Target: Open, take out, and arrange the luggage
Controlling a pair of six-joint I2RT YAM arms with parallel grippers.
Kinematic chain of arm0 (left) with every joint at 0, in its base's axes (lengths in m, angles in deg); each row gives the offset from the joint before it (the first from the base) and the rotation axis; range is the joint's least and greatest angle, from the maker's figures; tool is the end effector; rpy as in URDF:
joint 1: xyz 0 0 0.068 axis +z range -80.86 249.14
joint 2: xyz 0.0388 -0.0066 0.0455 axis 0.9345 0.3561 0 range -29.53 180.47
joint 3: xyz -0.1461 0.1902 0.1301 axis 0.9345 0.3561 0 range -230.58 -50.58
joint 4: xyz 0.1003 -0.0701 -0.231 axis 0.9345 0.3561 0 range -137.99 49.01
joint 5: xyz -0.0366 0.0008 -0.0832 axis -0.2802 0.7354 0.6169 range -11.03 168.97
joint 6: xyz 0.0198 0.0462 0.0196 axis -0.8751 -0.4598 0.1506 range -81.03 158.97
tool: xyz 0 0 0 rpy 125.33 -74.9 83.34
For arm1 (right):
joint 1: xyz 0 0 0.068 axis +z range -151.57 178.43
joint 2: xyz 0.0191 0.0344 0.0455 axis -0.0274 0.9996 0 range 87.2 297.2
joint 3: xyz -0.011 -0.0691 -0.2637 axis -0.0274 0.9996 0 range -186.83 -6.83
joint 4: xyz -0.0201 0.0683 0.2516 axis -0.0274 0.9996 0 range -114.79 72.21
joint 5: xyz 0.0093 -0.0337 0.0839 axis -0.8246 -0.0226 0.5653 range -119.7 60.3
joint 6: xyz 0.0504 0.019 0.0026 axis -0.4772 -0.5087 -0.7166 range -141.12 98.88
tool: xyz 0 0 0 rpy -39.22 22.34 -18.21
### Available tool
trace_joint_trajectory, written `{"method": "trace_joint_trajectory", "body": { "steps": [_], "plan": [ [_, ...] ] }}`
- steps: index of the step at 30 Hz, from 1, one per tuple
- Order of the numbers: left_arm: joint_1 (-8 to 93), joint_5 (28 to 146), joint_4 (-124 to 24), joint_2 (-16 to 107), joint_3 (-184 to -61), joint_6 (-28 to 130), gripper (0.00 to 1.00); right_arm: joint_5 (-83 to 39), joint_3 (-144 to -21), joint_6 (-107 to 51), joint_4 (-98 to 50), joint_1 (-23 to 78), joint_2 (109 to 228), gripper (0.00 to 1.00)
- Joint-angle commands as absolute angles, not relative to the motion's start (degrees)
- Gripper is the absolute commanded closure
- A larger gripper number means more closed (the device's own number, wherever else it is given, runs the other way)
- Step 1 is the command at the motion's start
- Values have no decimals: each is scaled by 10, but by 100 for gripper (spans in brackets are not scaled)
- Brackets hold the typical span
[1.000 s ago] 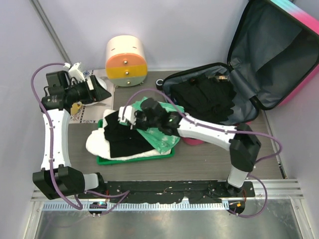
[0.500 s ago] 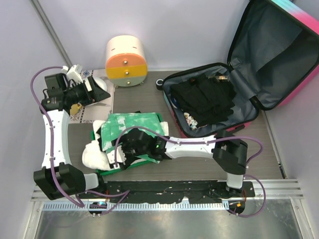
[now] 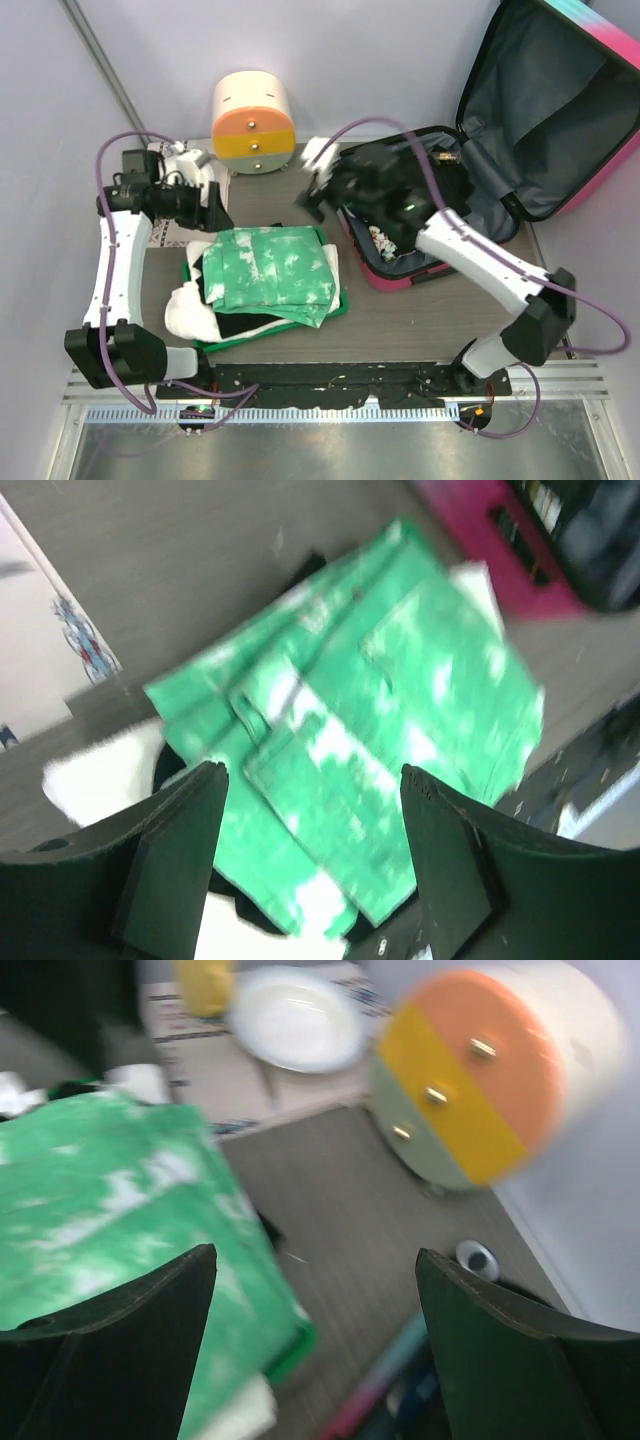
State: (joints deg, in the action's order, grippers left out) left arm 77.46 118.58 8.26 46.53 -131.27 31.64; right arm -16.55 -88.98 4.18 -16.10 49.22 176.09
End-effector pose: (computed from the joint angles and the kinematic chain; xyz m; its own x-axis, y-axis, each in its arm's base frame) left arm 0.2591 0.0149 0.3699 -0.7335 -0.0079 -0.6797 0.3771 0.8273 -0.4165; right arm 0.2276 0.2917 0.3795 0.2296 -0.3769 -0.8973 -0.8793 0.3149 -0.3572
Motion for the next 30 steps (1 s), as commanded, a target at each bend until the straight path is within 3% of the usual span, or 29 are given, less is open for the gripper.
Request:
{"method": "trace_joint_trajectory", "body": {
  "steps": [1,4,10,19,24,30],
  "plan": [
    [719,1100,239,467,-1308,123,27,-113,-883,-92,-65,321,1696,14],
    [699,1084,257,443,-1276,83,28,-99,-871,-121,-36,232,1678,14],
    [560,960,202,409,-1176,71,31,-134,-873,-86,42,138,1704,17],
    [547,929,80,509,-1147,108,41,-160,-943,-129,135,32,1820,20],
    [546,923,64,511,-1163,94,41,-182,-977,-124,151,-7,1879,21],
    [547,1016,127,481,-1259,108,30,-154,-1004,-158,147,-9,1914,21]
  ]
}}
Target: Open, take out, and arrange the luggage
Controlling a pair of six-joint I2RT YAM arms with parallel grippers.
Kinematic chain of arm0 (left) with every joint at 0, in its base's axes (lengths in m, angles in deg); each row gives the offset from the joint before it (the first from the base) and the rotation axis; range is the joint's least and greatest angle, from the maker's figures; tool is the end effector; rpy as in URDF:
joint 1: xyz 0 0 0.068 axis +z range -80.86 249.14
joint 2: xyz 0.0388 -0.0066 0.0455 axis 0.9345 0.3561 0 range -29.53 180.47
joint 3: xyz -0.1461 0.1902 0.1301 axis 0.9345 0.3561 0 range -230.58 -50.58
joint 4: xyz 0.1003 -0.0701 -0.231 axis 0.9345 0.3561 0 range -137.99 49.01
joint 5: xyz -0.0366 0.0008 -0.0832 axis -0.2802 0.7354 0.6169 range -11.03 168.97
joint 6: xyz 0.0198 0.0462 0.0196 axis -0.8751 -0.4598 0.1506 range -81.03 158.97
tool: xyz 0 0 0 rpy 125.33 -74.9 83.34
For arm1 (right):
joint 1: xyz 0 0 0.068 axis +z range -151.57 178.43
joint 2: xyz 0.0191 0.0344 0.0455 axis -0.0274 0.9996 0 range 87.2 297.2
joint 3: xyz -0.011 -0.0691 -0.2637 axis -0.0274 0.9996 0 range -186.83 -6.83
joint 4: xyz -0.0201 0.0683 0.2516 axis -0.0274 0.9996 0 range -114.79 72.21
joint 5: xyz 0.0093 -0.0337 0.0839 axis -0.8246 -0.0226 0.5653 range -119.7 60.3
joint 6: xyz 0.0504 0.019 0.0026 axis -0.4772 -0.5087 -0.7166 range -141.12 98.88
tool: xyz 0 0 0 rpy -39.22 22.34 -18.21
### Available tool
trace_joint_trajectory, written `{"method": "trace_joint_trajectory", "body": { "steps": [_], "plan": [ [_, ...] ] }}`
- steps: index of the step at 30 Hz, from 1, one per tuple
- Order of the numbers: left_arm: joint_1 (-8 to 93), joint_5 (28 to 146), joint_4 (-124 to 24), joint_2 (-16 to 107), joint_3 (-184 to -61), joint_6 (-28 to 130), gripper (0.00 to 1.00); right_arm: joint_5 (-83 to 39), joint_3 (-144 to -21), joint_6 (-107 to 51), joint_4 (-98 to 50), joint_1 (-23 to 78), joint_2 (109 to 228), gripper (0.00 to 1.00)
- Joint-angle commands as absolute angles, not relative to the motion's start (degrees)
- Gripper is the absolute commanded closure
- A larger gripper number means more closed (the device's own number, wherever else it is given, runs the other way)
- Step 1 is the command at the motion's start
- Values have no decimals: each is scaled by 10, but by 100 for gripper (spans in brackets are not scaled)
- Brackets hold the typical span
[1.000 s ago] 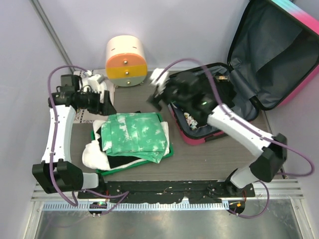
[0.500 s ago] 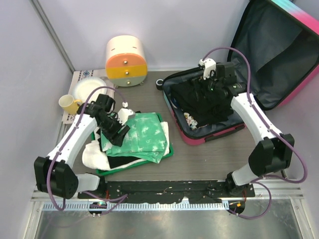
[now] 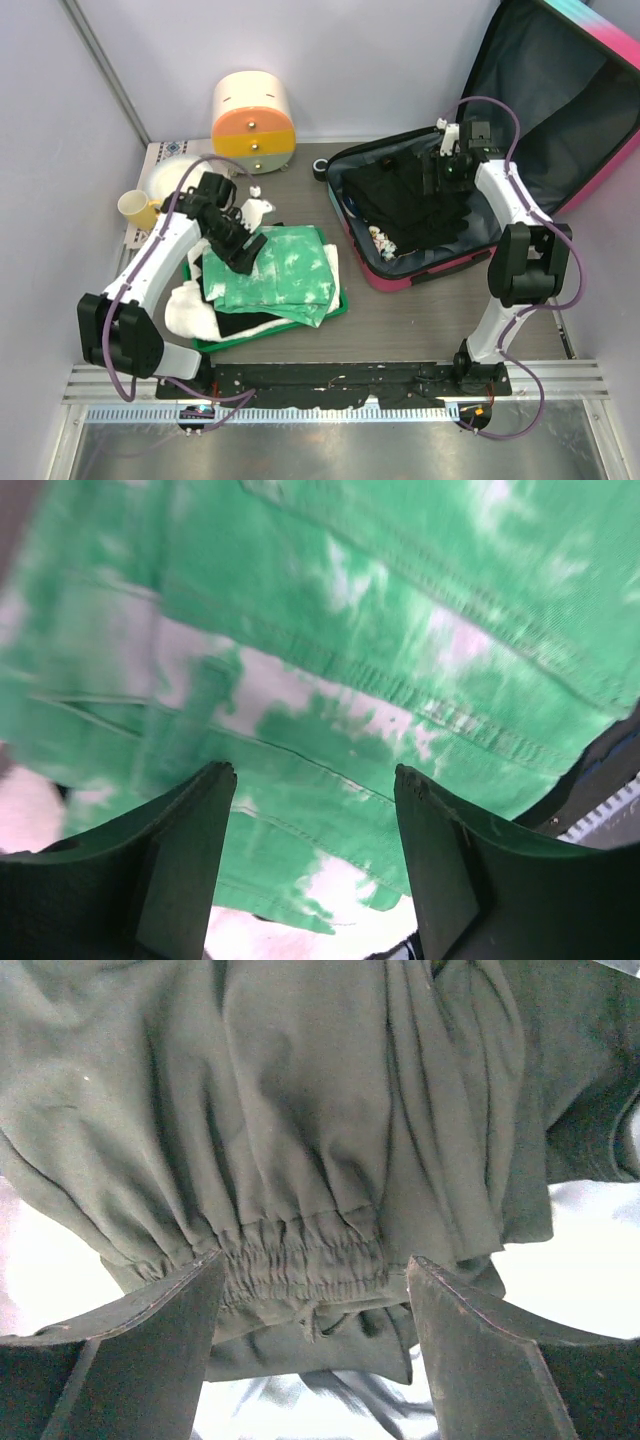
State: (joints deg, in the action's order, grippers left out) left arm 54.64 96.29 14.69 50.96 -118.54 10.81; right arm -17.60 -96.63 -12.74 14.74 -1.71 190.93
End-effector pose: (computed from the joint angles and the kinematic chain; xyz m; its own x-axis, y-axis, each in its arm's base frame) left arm 0.2452 -0.0744 0.2750 -0.6777 0.6407 -0.3610 0.7175 0.6837 -0.1334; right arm 0.3997 0.0064 0.2819 -0.7771 -0.1406 -0.6135 -0.2381 0.9680 0.0798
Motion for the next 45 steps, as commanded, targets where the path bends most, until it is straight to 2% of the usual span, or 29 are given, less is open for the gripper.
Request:
{"method": "trace_joint_trajectory", "body": {
  "steps": [1,10,19,25,28,36,45],
  "plan": [
    [547,1028,129,473,-1269,114,28,-149,-1006,-161,140,-9,1912,21],
    [546,1049,131,425,-1311,177,26,-237,-991,-66,60,105,1898,21],
    [546,1072,106,425,-1299,214,26,-344,-1061,-48,11,191,2007,20],
    [546,1069,103,422,-1289,210,26,-330,-1056,-34,20,198,2052,16],
    [546,1067,102,424,-1288,208,26,-312,-1047,-28,28,201,2066,11],
    [546,1069,99,438,-1298,212,25,-330,-1037,-6,48,209,2108,9],
    [546,1070,105,439,-1299,213,25,-236,-1057,4,87,209,2047,9]
  ]
}}
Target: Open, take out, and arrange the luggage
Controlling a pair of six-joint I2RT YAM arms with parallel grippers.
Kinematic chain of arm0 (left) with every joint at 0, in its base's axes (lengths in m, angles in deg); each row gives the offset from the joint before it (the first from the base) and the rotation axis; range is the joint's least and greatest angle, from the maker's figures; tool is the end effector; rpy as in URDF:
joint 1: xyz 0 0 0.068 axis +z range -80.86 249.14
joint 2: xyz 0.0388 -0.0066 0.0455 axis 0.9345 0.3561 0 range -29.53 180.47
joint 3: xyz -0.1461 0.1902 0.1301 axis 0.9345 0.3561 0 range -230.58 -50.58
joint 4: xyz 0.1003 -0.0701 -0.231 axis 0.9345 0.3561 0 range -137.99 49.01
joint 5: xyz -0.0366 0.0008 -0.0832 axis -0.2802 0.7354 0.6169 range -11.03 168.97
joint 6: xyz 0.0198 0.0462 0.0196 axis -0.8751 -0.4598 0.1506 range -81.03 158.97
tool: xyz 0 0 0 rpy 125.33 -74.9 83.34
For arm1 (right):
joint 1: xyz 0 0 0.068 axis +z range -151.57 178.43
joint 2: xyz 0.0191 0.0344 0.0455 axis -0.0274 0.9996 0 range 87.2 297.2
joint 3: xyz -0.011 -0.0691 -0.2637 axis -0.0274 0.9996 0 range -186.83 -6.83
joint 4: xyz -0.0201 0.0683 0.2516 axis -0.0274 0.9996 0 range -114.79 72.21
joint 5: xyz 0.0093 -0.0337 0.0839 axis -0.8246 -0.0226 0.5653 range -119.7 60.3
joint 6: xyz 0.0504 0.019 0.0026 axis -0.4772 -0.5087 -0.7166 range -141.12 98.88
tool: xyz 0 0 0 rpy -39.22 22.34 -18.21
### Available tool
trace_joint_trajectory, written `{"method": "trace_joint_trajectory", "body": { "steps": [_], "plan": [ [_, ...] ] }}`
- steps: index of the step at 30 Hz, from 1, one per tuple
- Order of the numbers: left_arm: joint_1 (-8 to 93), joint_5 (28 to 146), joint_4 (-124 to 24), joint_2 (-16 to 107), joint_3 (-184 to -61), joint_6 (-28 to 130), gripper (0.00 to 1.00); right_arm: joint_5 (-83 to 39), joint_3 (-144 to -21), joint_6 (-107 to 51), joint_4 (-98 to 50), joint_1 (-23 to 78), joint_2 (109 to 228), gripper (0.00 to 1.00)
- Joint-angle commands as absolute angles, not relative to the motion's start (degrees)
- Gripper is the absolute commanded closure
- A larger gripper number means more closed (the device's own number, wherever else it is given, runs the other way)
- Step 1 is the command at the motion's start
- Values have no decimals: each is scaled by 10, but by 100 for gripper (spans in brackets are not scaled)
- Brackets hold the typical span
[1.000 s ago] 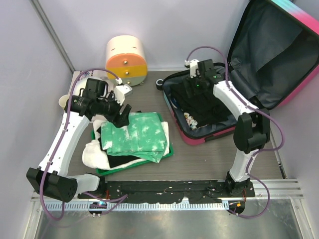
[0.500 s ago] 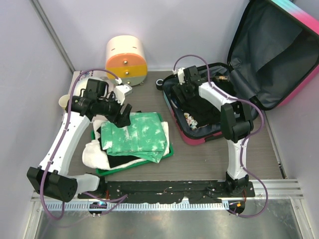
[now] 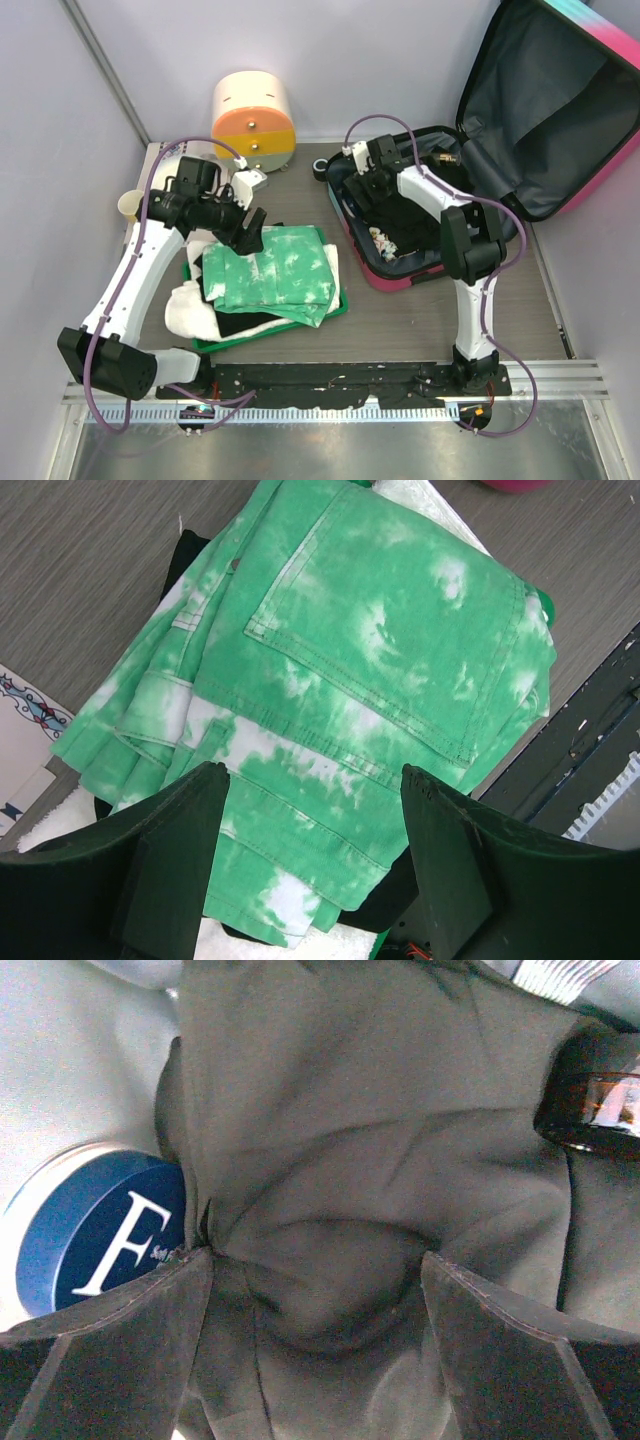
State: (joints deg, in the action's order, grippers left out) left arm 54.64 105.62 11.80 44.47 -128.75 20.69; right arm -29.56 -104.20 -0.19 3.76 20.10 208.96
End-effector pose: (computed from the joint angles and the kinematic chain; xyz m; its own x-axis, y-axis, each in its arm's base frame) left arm 0.2349 -0.0773 0.3577 -0.6115 0.4478 -0.6524 0.6961 0.6965 -0.1744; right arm 0.4395 0.1747 0.2041 -0.5603 -0.6070 -0.5635 -0.6110 0.7623 -0.2135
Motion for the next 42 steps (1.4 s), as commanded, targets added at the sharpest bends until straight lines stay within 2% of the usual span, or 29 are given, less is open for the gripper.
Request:
{"method": "trace_joint_trajectory", "body": {
  "steps": [1,8,13,23,26,27,28,29,31,32,35,42],
  "plan": [
    [546,1070,106,438,-1299,211,25,-235,-1059,6,89,209,2041,9],
    [546,1073,105,437,-1303,217,25,-271,-1054,32,103,216,2023,8],
    [546,1074,105,438,-1305,219,25,-323,-1038,45,88,218,2059,8],
    [546,1066,107,439,-1306,211,25,-361,-960,103,37,215,2083,11],
    [546,1073,94,444,-1313,231,26,-356,-967,89,31,208,2074,28],
    [546,1078,85,446,-1321,238,26,-344,-971,86,32,204,2061,40],
    [546,1081,80,453,-1327,252,26,-337,-977,83,32,201,2052,46],
    [546,1087,73,458,-1337,260,27,-328,-980,82,32,198,2044,56],
    [546,1102,69,475,-1359,272,27,-305,-990,78,32,186,2015,71],
    [546,1107,66,482,-1367,275,27,-284,-995,77,34,182,2005,82],
    [546,1114,62,508,-1396,281,28,-247,-1011,81,51,160,1982,99],
    [536,1119,22,540,-1429,293,28,-159,-1025,73,78,100,1953,99]
  ]
}}
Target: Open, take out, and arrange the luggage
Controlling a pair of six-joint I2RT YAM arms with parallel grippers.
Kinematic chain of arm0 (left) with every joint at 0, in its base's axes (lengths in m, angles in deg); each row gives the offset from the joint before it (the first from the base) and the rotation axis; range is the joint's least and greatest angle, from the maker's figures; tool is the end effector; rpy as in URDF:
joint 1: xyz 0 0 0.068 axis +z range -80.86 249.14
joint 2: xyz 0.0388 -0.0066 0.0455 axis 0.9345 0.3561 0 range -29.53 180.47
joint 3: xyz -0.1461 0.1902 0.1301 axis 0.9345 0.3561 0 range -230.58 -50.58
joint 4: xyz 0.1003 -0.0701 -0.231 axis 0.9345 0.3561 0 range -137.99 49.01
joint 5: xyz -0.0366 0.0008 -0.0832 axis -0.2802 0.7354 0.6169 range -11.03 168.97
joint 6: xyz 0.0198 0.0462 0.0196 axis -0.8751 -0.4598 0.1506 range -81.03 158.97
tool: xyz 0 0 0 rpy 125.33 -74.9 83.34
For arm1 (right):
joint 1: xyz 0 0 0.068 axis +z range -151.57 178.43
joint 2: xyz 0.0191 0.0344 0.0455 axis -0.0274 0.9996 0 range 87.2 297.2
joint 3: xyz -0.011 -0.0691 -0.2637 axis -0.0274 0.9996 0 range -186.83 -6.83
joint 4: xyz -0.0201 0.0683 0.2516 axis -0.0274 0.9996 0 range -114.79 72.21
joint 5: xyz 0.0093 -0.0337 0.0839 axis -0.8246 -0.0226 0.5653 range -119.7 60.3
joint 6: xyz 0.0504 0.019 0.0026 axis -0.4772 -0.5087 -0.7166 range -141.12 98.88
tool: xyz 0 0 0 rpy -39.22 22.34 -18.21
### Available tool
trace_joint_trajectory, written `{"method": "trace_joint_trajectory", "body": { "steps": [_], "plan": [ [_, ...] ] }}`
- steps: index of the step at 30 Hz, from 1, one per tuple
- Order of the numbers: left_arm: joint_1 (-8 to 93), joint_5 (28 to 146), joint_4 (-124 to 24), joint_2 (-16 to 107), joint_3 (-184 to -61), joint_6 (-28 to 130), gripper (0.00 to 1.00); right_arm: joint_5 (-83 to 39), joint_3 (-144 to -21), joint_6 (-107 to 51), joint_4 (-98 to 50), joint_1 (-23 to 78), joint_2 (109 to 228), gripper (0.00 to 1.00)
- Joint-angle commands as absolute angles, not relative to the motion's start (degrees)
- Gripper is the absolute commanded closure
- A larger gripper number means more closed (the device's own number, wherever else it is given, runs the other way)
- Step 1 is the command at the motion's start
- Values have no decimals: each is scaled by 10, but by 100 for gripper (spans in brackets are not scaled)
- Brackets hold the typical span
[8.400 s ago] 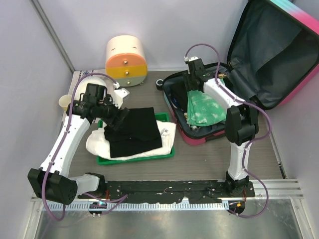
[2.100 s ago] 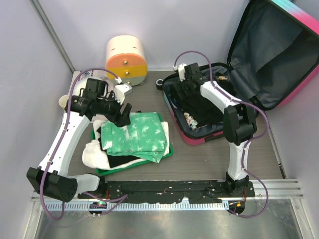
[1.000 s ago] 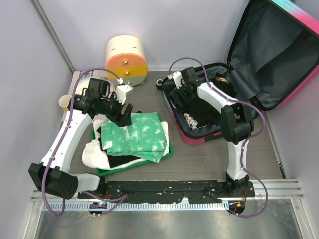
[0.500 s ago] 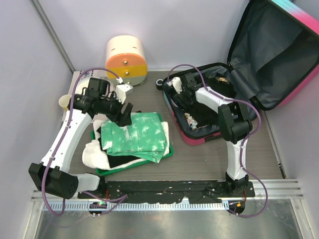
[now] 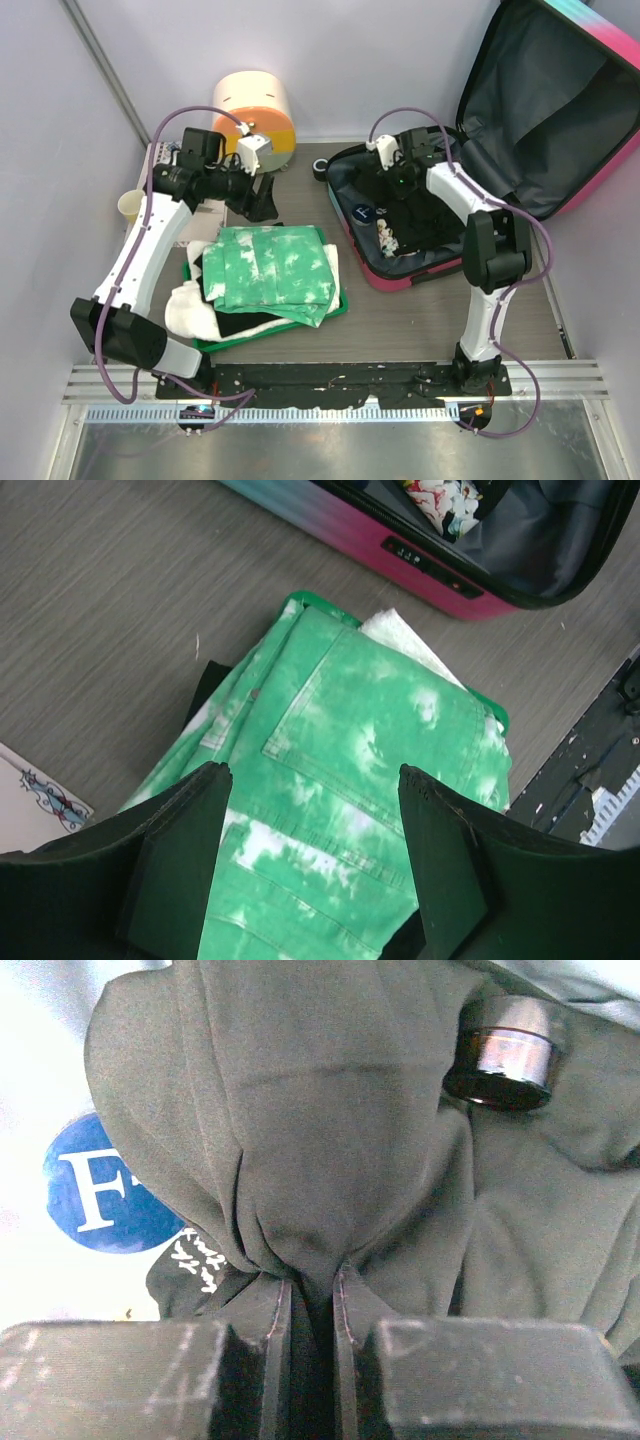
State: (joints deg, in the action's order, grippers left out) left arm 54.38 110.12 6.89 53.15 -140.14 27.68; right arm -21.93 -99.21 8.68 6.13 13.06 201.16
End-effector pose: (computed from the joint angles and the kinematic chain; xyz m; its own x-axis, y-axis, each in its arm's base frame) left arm 0.2778 -0.0923 0.3867 -0.5964 0.3305 -0.7315 0.6829 0.6879 -0.2460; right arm 0.4281 0.1167 0.2339 -0.5022 -0.6400 -0.5815 -0.6677 0.7143 -0.2095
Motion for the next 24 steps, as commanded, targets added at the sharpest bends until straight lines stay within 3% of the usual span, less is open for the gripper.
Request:
{"method": "trace_joint_trajectory", "body": {
  "steps": [1,11,12,13,14,16,19,20,21,22,24],
  "plan": [
    [535,1120,8,541,-1431,295,27,-125,-1031,69,84,86,1945,99],
    [500,1115,-9,589,-1470,293,27,-21,-1043,38,97,41,1932,99],
    [498,1114,-9,591,-1471,292,27,-21,-1053,34,102,41,1937,95],
    [497,1114,-9,592,-1473,292,26,-20,-1061,23,114,42,1946,72],
    [495,1112,-9,592,-1473,293,26,-19,-1070,18,123,42,1961,63],
    [494,1111,-9,591,-1472,291,27,-20,-1084,4,129,42,1972,57],
    [493,1108,-6,586,-1469,286,27,-19,-1084,-3,123,42,1978,61],
    [492,1107,-6,585,-1467,287,27,-18,-1083,-2,121,42,1979,67],
    [493,1104,-5,585,-1466,286,27,-16,-1082,-1,120,41,1982,79],
    [493,1105,-4,584,-1464,284,27,-15,-1081,-2,116,42,1983,99],
    [493,1105,-5,583,-1460,282,27,-20,-1080,-7,113,43,1986,94]
  ]
}}
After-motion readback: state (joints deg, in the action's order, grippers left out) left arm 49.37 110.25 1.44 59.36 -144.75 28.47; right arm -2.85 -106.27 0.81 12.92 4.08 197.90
